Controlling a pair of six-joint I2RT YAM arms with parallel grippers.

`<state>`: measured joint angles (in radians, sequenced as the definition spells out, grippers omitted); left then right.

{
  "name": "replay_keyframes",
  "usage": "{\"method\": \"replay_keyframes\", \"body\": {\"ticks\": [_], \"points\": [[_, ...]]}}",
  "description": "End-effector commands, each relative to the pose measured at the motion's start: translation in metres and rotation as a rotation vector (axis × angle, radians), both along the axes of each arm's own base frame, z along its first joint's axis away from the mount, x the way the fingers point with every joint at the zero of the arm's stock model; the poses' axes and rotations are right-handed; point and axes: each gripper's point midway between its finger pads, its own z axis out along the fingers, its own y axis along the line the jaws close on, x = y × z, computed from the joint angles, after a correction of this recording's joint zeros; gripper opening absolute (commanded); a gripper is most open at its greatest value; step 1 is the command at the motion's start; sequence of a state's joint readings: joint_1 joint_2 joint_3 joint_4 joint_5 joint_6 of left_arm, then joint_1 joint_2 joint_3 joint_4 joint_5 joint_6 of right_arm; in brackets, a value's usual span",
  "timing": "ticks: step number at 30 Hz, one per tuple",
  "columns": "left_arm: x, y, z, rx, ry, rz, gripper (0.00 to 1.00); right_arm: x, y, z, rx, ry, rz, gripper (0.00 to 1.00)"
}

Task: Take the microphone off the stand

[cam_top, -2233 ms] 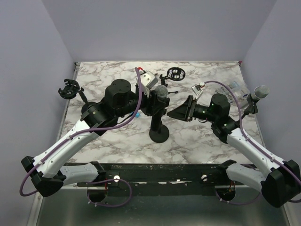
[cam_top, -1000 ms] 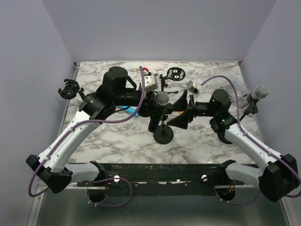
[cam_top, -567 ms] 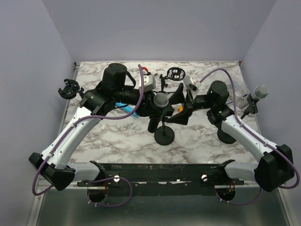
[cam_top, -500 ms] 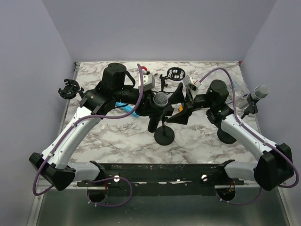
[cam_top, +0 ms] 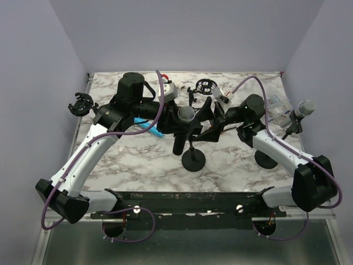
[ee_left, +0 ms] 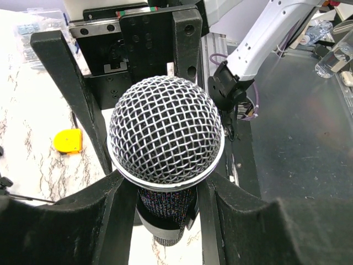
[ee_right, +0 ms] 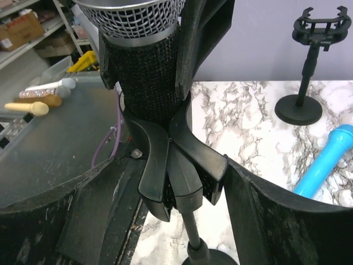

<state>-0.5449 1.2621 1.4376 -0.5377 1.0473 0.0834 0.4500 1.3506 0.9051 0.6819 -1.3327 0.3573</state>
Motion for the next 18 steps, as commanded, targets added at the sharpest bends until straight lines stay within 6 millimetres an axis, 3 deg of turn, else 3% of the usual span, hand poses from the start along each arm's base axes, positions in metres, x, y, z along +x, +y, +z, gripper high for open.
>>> {"method": "replay_keyframes", "body": {"ticks": [1, 9, 16, 18], "points": [[-0.014, -0.001, 0.001, -0.015, 0.074, -0.067, 0.00, -0.010, -0.002, 0.005, 0.044, -0.012, 0.069, 0.75], [-0.015, 0.000, 0.001, -0.018, 0.070, -0.064, 0.00, -0.017, -0.003, 0.004, 0.070, 0.023, 0.128, 0.60], [-0.013, 0.001, 0.001, -0.018, 0.067, -0.051, 0.00, -0.013, -0.002, 0.002, 0.078, 0.044, 0.107, 0.19], [-0.012, 0.001, 0.001, -0.016, 0.067, -0.044, 0.00, -0.008, 0.001, 0.001, 0.068, 0.056, 0.080, 0.02]]}}
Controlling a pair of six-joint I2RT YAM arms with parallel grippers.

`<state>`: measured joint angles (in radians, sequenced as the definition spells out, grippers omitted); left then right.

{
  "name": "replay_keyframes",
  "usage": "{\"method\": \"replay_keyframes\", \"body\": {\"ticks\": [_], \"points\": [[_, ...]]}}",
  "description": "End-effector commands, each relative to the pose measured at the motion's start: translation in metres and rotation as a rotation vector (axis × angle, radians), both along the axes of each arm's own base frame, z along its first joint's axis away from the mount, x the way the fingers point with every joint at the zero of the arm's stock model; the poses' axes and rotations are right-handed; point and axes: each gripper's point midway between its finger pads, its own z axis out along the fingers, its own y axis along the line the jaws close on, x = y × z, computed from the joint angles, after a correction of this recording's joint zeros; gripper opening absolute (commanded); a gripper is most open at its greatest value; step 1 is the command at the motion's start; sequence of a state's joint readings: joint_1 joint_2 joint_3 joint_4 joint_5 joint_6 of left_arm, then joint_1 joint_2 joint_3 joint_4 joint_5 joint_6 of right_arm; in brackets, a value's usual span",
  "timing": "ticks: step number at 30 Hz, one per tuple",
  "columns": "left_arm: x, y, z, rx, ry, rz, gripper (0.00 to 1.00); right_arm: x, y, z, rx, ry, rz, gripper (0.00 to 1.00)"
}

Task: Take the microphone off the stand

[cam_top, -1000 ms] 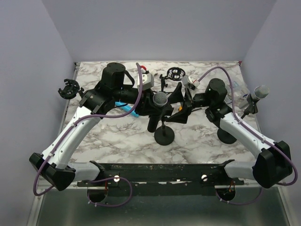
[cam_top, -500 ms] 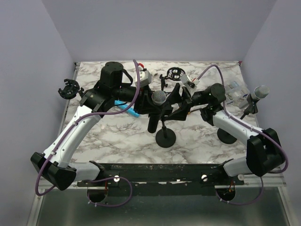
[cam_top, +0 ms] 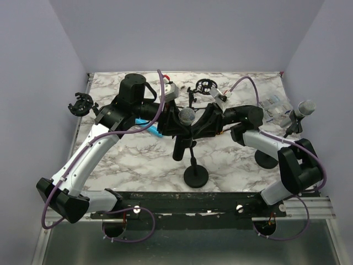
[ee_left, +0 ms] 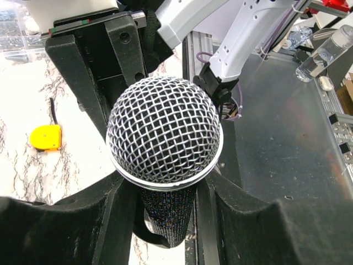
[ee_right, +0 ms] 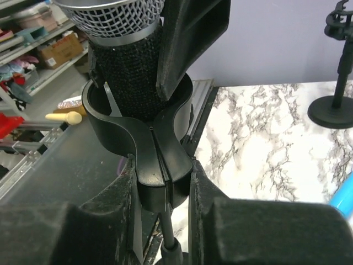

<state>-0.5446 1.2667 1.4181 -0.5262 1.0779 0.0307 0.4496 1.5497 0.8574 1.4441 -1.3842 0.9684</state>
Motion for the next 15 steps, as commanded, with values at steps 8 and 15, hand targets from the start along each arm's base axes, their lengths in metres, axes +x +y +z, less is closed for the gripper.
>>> {"method": "replay_keyframes", "body": {"ticks": [8, 15], "points": [[0.004, 0.005, 0.015, -0.018, -0.009, 0.069, 0.00, 0.024, 0.000, -0.007, -0.093, -0.116, -0.231, 0.01], [0.019, 0.030, 0.056, -0.023, -0.068, 0.357, 0.00, 0.033, 0.000, -0.021, -0.125, -0.144, -0.267, 0.01]]}}
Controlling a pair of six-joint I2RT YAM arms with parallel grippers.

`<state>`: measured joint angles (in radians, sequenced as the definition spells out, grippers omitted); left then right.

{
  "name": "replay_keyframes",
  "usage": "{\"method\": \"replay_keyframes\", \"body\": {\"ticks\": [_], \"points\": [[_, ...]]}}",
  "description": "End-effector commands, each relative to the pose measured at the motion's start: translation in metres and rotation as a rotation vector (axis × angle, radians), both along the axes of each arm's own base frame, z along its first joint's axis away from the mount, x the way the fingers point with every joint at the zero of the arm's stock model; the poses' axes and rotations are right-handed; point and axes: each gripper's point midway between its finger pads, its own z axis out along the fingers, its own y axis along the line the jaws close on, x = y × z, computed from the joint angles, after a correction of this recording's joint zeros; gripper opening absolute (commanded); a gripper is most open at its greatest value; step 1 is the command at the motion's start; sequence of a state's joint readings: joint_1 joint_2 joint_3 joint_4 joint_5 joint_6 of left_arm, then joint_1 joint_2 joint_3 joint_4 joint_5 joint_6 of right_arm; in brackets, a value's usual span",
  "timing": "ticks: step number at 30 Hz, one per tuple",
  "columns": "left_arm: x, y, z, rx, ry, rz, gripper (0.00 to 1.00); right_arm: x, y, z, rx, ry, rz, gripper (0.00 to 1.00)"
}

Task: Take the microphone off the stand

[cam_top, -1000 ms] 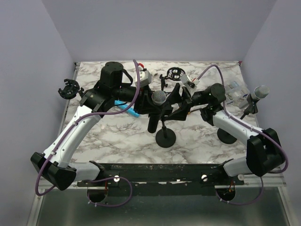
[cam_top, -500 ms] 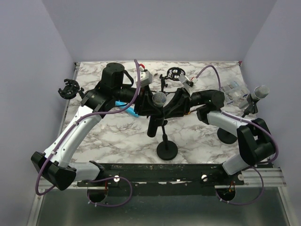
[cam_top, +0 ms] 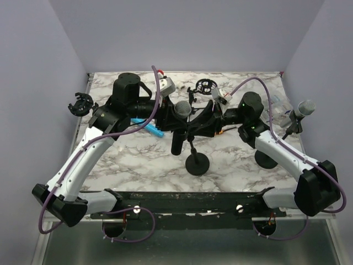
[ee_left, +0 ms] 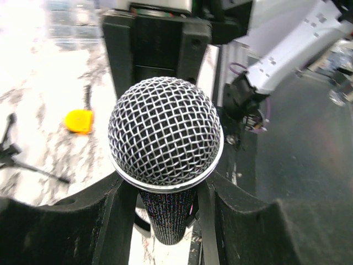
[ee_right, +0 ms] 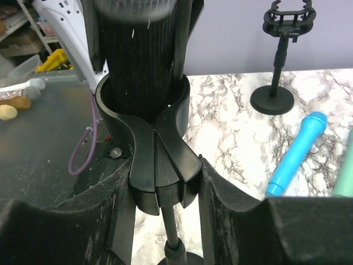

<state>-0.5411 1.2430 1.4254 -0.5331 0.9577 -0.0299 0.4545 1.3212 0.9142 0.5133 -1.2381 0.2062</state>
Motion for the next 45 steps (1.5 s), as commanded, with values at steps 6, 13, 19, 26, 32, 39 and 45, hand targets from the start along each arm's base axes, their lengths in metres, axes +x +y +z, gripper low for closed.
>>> {"method": "replay_keyframes", "body": {"ticks": [6, 13, 19, 26, 32, 39, 45], "points": [[0.021, 0.081, 0.079, -0.059, -0.097, 0.645, 0.00, 0.018, -0.007, -0.027, -0.044, -0.060, -0.181, 0.01], [0.026, 0.147, 0.062, -0.029, 0.018, 1.043, 0.00, 0.027, -0.021, -0.020, 0.018, -0.116, -0.357, 0.01], [0.026, 0.178, 0.026, -0.044, 0.096, 1.229, 0.00, 0.019, -0.024, -0.030, 0.012, -0.103, -0.351, 0.01], [-0.017, 0.089, 0.073, -0.216, 0.037, 0.621, 0.22, 0.015, -0.021, -0.030, 0.005, -0.094, -0.310, 0.01], [-0.008, 0.055, 0.052, -0.265, -0.001, 0.481, 0.87, 0.016, -0.020, -0.032, 0.001, -0.084, -0.307, 0.01], [0.013, 0.015, 0.044, -0.226, -0.189, 0.484, 0.95, 0.014, -0.020, -0.033, -0.001, -0.077, -0.302, 0.01], [0.059, 0.008, 0.037, -0.156, -0.227, 0.643, 0.88, 0.012, -0.021, -0.033, -0.007, -0.072, -0.302, 0.01]]}}
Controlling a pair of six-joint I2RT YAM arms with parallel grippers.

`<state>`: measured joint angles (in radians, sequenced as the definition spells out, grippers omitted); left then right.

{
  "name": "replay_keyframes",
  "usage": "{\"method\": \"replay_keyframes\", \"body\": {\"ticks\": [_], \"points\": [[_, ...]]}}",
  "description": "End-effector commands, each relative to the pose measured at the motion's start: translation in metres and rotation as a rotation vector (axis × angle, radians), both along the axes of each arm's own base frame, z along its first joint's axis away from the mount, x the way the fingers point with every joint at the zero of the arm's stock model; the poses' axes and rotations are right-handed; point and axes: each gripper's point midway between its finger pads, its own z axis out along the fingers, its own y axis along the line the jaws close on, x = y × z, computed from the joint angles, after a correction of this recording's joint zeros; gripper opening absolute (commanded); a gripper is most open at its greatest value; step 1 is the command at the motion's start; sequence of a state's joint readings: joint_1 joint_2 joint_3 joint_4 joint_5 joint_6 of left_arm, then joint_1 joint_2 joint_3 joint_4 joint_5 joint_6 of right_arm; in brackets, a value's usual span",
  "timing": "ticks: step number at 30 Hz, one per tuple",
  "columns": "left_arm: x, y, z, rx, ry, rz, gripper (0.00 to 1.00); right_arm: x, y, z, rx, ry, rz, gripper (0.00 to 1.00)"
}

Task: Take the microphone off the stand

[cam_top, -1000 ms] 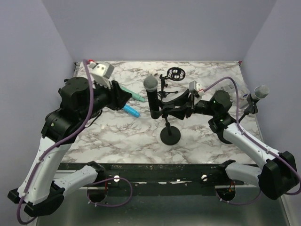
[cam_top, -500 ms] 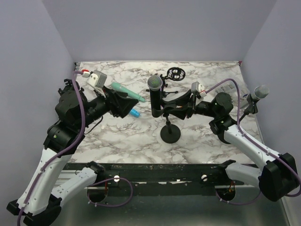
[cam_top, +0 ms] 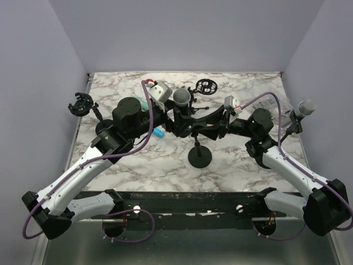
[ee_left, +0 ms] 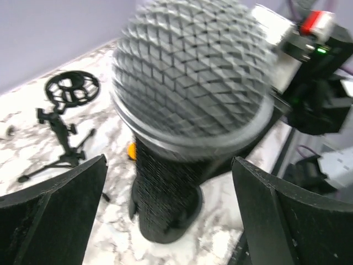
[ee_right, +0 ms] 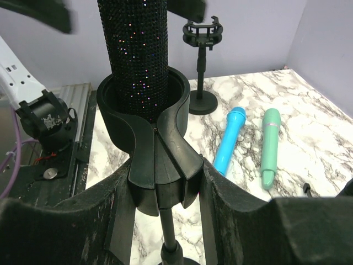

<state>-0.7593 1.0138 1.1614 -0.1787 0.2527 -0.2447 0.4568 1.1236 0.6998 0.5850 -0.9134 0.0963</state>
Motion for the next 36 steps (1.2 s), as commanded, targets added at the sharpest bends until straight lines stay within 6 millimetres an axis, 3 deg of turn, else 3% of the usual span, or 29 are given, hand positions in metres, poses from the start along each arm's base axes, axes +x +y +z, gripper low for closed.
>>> {"method": "replay_keyframes", "body": {"ticks": [1, 6, 12, 20, 24, 28, 31, 33, 36], "points": [[0.035, 0.002, 0.021, -0.005, -0.106, 0.140, 0.83, -0.005, 0.000, -0.026, -0.057, 0.076, 0.020, 0.01], [0.036, -0.004, 0.030, -0.011, -0.111, 0.144, 0.48, -0.003, -0.001, -0.029, -0.062, 0.077, 0.006, 0.01], [0.028, 0.014, 0.055, 0.015, -0.118, 0.179, 0.00, -0.001, -0.002, -0.032, -0.068, 0.082, -0.009, 0.01], [0.006, 0.069, 0.096, 0.027, -0.160, 0.305, 0.00, 0.000, -0.002, -0.036, -0.071, 0.095, -0.008, 0.01], [-0.002, 0.086, 0.108, -0.019, -0.159, 0.349, 0.00, 0.000, -0.001, -0.038, -0.071, 0.102, 0.001, 0.01], [0.003, 0.083, 0.105, -0.033, -0.136, 0.362, 0.00, -0.004, 0.001, -0.039, -0.071, 0.104, 0.029, 0.00], [0.007, 0.083, 0.118, -0.069, -0.144, 0.381, 0.00, -0.006, 0.002, -0.039, -0.078, 0.109, 0.045, 0.01], [-0.005, 0.065, 0.135, -0.075, -0.216, 0.254, 0.00, -0.007, 0.002, -0.040, -0.087, 0.113, 0.054, 0.01], [-0.026, 0.025, 0.139, 0.011, -0.278, -0.013, 0.00, -0.010, 0.005, -0.038, -0.091, 0.113, 0.080, 0.01]]}}
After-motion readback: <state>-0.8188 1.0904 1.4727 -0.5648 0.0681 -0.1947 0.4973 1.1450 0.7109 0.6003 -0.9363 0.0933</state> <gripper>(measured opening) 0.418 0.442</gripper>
